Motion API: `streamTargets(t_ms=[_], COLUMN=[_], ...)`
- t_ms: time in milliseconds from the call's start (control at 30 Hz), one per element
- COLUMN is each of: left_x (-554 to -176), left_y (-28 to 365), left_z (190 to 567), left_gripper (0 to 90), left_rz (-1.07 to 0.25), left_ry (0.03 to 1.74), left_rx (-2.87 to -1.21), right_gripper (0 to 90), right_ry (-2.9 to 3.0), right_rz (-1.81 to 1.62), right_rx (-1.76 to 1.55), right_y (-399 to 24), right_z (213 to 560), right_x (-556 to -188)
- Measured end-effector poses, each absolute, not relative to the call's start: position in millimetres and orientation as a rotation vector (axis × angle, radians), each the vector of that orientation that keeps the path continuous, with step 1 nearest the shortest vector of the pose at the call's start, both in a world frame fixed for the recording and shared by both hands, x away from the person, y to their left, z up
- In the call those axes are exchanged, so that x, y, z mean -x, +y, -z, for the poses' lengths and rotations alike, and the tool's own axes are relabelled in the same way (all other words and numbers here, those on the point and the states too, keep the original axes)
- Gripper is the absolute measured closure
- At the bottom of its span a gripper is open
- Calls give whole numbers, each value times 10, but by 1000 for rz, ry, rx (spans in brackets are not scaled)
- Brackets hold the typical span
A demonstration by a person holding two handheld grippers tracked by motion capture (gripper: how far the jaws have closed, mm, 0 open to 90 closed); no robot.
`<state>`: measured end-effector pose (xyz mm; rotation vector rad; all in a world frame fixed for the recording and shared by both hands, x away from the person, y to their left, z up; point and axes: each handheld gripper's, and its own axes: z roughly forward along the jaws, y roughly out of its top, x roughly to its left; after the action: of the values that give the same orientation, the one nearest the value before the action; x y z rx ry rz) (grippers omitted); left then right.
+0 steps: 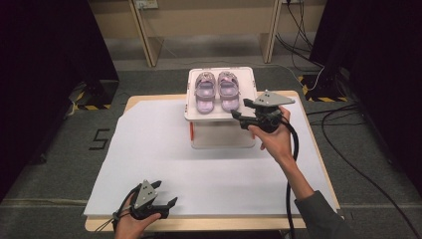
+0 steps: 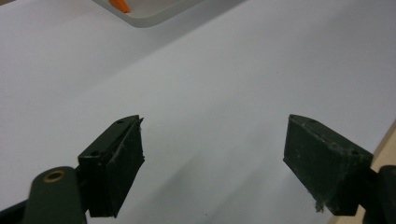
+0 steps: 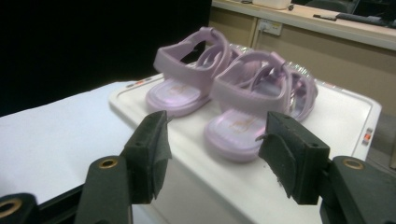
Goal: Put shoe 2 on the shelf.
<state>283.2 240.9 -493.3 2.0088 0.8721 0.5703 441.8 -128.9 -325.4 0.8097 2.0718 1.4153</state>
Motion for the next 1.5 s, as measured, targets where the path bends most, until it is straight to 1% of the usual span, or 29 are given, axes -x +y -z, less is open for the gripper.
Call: streamTargets(t_ms=[500,1033,1500], left_x=[-2833,-2829,-2801], left_y=[2410,2399,2423], left_z=[4937,4935,4930], left_gripper=[194,193,193], left_rz=[-570,-564,-580], left_ry=[873,871,878], left_rx=[-2011,-2011,-2012], right_gripper=[379,350,336], right_ry=[2113,2175,2251], right_rz=[-1431,-1436,-1428], right_rx=[-785,-761,-747], right_y=[-1377,-1399,-1372], right_z=[3607,3843,4152], right_x=[-4051,-3838,-3681])
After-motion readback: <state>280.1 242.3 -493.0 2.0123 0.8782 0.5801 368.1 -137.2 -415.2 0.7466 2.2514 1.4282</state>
